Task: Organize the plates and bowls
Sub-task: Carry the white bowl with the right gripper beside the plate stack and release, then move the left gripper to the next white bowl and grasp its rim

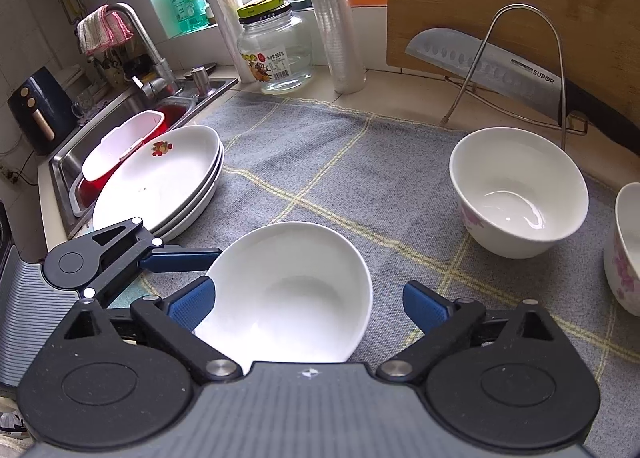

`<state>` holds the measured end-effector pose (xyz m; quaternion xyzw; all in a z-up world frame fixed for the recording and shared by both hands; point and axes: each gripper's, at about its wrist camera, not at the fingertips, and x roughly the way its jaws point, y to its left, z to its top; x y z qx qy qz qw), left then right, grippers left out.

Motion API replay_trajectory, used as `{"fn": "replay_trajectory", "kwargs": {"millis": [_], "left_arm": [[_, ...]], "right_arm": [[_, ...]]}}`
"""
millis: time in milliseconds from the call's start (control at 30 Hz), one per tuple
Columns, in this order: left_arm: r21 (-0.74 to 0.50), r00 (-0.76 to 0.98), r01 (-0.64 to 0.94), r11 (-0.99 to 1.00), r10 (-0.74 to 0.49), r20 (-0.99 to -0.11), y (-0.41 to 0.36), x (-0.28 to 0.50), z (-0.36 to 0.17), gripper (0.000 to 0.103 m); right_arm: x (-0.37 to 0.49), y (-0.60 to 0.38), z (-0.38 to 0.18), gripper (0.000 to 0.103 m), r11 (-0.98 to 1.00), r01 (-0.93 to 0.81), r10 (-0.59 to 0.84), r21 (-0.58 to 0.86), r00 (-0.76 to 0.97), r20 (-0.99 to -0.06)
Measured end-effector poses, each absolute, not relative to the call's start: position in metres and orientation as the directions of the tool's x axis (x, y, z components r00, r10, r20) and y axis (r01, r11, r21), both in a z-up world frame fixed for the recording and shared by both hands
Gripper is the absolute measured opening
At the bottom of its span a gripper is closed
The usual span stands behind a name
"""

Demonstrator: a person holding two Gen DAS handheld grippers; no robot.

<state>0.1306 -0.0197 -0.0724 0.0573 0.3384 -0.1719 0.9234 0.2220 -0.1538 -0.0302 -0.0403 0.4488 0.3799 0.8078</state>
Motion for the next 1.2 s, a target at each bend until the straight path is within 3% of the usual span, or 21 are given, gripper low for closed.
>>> {"fn": "replay_trajectory", "kwargs": {"millis": [467,800,1200], "left_arm": [[-0.037,0.711,0.352,0.935,-0.292,-0.639,-0.011,0.13,-0.033,0.102],[-0.068,0.682,0.329,0.942,-0.286,-0.673,-0.016,0.171,-0.014,0.102],[-0.061,0.64,0.36,0.931,-0.294,-0.71,-0.047,0.239,-0.011,0.102]], "right_arm": [[0.213,-0.19,-0.015,0.103,0.8,-0.575,0.499,0.17,0.481,-0.721],[0.214,-0.217,-0.027,0.103,0.88,-0.475,0.341,0.009,0.62,-0.707],[0.23,-0.228,-0.043,0.103,0.894,-0.446,0.301,-0.037,0.662,-0.687]]}}
